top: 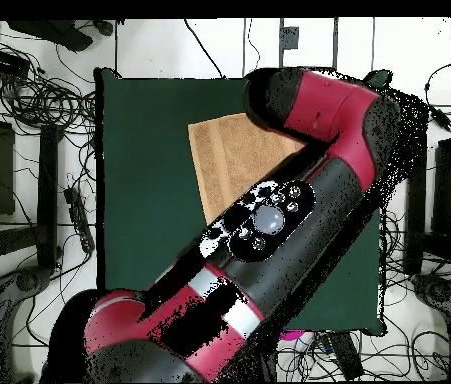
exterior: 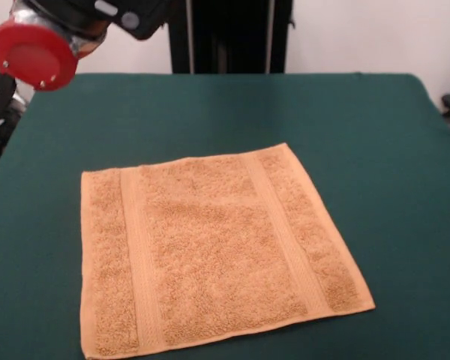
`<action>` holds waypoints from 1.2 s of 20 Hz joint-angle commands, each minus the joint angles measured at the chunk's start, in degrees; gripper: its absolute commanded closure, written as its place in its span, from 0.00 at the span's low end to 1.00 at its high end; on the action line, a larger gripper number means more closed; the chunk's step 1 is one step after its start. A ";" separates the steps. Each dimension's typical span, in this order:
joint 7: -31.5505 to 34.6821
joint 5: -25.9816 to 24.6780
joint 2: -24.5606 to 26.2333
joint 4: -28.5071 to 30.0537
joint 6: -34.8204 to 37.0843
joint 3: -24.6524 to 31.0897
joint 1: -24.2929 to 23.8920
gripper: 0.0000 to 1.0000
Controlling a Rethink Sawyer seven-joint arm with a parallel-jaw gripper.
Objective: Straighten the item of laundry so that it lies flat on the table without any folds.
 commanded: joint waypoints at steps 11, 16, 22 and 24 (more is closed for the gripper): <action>11.33 1.29 4.70 -18.09 13.06 -7.16 -4.57 0.00; 8.76 -0.49 3.06 -14.75 10.75 -5.52 -4.24 0.00; 4.37 -2.89 -0.45 -8.27 6.57 -2.13 -3.99 0.00; 1.96 -4.08 -2.20 -5.98 4.72 -0.80 -4.52 0.00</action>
